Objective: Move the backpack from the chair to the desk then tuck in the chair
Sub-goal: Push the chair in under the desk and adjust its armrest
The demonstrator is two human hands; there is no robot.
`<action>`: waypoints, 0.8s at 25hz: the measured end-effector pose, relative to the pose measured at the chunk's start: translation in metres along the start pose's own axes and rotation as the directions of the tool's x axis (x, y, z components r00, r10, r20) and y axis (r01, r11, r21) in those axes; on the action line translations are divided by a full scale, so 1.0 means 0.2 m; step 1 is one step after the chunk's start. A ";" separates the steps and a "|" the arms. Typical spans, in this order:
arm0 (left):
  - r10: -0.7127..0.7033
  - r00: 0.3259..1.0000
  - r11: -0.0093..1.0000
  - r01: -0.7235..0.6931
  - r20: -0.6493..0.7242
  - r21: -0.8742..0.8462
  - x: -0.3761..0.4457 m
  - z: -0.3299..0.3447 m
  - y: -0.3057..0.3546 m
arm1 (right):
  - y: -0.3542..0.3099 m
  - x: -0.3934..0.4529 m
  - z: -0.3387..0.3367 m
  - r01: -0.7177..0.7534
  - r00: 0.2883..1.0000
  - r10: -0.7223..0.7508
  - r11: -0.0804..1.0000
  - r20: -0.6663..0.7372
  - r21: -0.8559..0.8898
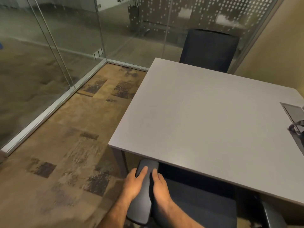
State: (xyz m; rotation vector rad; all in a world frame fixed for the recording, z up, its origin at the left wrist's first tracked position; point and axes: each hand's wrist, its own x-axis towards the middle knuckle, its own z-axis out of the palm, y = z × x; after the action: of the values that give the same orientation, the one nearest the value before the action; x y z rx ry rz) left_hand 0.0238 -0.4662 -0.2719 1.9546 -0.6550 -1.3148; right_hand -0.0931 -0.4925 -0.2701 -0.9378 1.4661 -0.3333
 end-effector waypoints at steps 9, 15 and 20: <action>-0.002 1.000 0.971 0.006 0.016 -0.241 0.08 0.01 -0.08 | 0.02 0.03 0.08 0.038 0.994 -0.027 0.994 -0.104 0.099; -0.057 0.998 0.974 0.064 0.036 -0.220 0.22 0.06 -0.18 | 0.16 0.19 0.14 -0.005 0.989 0.021 0.994 -0.145 0.106; -0.086 0.996 0.980 0.086 0.008 -0.181 0.30 0.11 -0.33 | 0.29 0.30 0.15 -0.019 0.990 0.034 0.993 -0.138 0.113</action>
State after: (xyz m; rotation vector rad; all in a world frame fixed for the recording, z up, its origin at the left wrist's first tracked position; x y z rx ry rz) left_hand 0.0282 -0.4730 -0.3638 1.8521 -0.4390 -1.3767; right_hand -0.0767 -0.4892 -0.3571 -0.8181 1.5700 -0.4640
